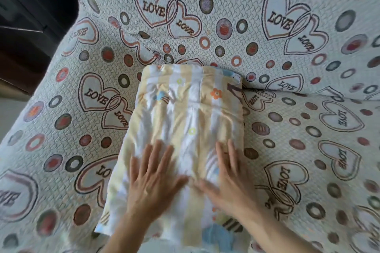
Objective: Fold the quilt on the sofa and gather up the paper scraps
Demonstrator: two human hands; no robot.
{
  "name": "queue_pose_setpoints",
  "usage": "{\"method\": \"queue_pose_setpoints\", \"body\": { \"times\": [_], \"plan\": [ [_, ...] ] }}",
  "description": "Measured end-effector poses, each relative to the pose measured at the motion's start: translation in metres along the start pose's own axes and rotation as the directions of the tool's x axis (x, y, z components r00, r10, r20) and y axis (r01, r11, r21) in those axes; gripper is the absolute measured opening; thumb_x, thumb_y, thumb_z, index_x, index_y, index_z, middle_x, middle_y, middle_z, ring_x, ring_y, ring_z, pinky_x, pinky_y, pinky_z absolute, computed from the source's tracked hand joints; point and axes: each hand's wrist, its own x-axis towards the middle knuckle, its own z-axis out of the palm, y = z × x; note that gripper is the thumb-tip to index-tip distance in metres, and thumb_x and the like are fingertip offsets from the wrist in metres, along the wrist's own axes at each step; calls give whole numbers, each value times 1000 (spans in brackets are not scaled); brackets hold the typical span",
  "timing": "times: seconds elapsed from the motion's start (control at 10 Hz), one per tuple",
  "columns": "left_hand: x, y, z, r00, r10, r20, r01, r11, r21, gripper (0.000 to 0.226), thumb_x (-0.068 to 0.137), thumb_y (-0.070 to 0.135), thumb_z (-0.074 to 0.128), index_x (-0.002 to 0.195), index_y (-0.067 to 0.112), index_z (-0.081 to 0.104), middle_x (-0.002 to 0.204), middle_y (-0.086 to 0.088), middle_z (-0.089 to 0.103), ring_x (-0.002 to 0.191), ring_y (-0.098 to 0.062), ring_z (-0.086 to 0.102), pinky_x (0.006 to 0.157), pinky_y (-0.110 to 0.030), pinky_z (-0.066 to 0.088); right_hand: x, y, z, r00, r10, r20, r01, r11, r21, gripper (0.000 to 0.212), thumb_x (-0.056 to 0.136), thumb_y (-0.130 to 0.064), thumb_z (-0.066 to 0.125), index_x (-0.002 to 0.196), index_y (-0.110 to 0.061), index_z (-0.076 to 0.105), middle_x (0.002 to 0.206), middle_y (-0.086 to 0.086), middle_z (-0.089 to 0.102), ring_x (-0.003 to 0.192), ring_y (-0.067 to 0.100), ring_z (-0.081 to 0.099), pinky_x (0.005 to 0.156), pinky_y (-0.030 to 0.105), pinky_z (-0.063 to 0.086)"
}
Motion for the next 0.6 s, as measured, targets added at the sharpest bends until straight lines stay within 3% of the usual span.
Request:
{"method": "queue_pose_setpoints", "body": {
  "times": [0.1, 0.2, 0.3, 0.4, 0.5, 0.6],
  "plan": [
    [-46, -35, 10, 999, 46, -7, -46, 997, 59, 86, 83, 83, 23, 154, 37, 18, 164, 8, 10, 152, -13, 4, 120, -44, 5, -47, 10, 21, 998, -47, -43, 45, 997, -62, 113, 68, -84, 41, 154, -20, 7, 161, 13, 1, 143, 39, 23, 104, 54, 38],
    [-64, -59, 12, 999, 41, 8, -42, 997, 66, 88, 82, 80, 27, 154, 30, 24, 164, 6, 13, 151, -13, 7, 120, -39, 9, -70, 27, 31, 998, -59, 33, 63, 984, -165, 117, 58, -81, 49, 151, -16, 25, 159, 12, 17, 139, 36, 35, 96, 56, 44],
    [-59, -62, 16, 997, -8, 79, 3, 998, 59, 101, 74, 85, 22, 156, 27, 17, 164, 5, 10, 151, -13, 4, 120, -32, -3, -70, 40, 30, 990, -73, 122, 98, 972, -214, 115, 67, -82, 39, 154, -21, -5, 162, 6, -8, 148, 27, 7, 108, 61, 29],
    [-52, -52, 9, 992, -68, 106, 60, 995, 78, 110, 64, 86, 15, 156, 30, -2, 164, 9, -9, 150, -11, -11, 121, -33, -10, -67, 39, 18, 966, -56, 251, 104, 977, -184, 114, 75, -74, 49, 144, -30, -31, 154, -3, -35, 146, 20, -21, 117, 55, 10],
    [-45, -45, -6, 977, -101, 187, 106, 994, -19, 98, 79, 77, 40, 157, 27, 6, 164, 7, -1, 151, -17, -2, 123, -40, 3, -75, 28, -6, 978, -32, 205, 22, 998, 52, 104, 83, -60, 56, 149, -32, -19, 157, -5, -25, 148, 21, -7, 113, 47, 22],
    [-42, -25, -36, 974, -107, 201, 154, 961, -230, 75, 89, 58, 53, 150, 21, 31, 155, -3, 36, 142, -24, 33, 116, -46, 29, -91, 10, -21, 998, -32, -47, 45, 947, 318, 84, 92, -38, 55, 152, -35, -3, 160, -7, -8, 148, 16, 1, 113, 38, 22]
  ]
}}
